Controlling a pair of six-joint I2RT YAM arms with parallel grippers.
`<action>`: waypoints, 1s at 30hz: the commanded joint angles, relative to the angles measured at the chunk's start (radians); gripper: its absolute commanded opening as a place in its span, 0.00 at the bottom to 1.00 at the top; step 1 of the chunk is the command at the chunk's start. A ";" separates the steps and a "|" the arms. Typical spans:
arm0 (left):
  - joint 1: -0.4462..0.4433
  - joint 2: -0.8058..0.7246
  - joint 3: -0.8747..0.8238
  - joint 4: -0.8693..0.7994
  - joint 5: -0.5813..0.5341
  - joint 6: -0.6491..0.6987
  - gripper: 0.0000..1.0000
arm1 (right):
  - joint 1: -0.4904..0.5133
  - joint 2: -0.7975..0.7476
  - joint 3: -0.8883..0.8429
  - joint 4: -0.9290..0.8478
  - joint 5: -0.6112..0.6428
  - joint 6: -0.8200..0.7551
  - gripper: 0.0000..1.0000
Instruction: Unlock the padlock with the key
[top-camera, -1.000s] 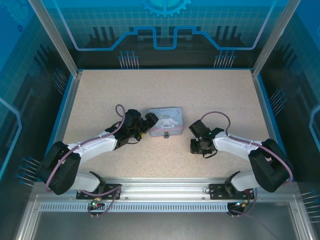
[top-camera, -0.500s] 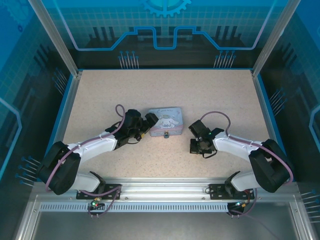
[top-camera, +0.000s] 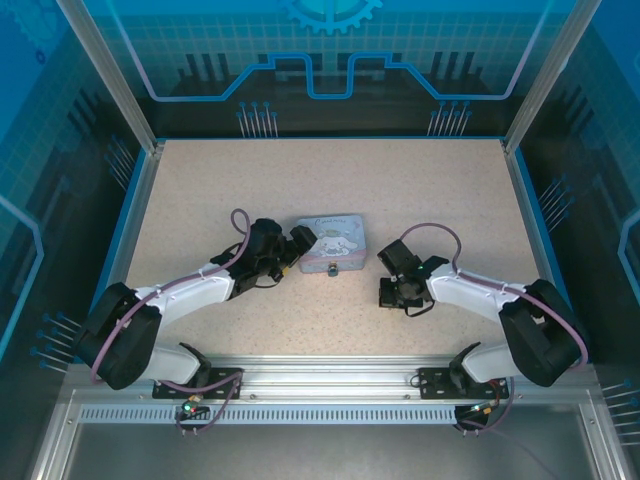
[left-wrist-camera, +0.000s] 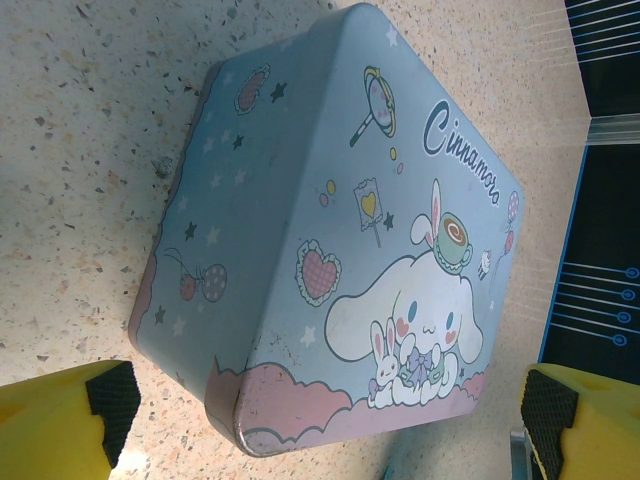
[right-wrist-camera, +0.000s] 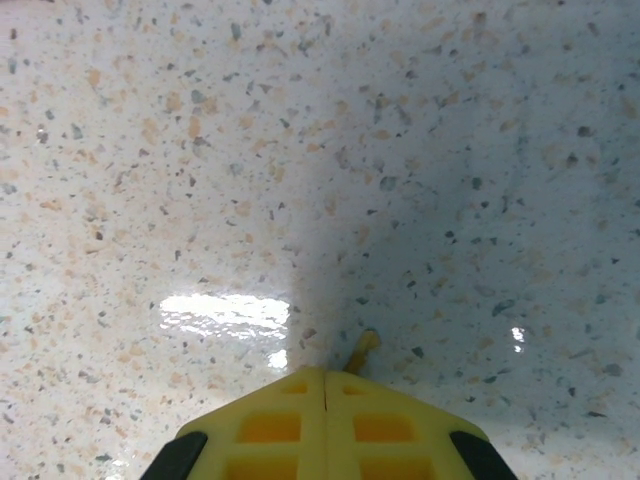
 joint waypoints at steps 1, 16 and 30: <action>0.007 -0.001 0.011 -0.001 0.014 -0.001 0.99 | -0.004 -0.041 -0.005 -0.010 -0.039 -0.023 0.00; 0.006 -0.001 0.016 -0.004 0.023 0.011 0.99 | -0.032 -0.117 -0.036 0.132 -0.187 -0.075 0.00; 0.006 0.013 0.061 0.001 0.099 0.042 0.99 | -0.097 -0.167 0.002 0.306 -0.470 -0.118 0.00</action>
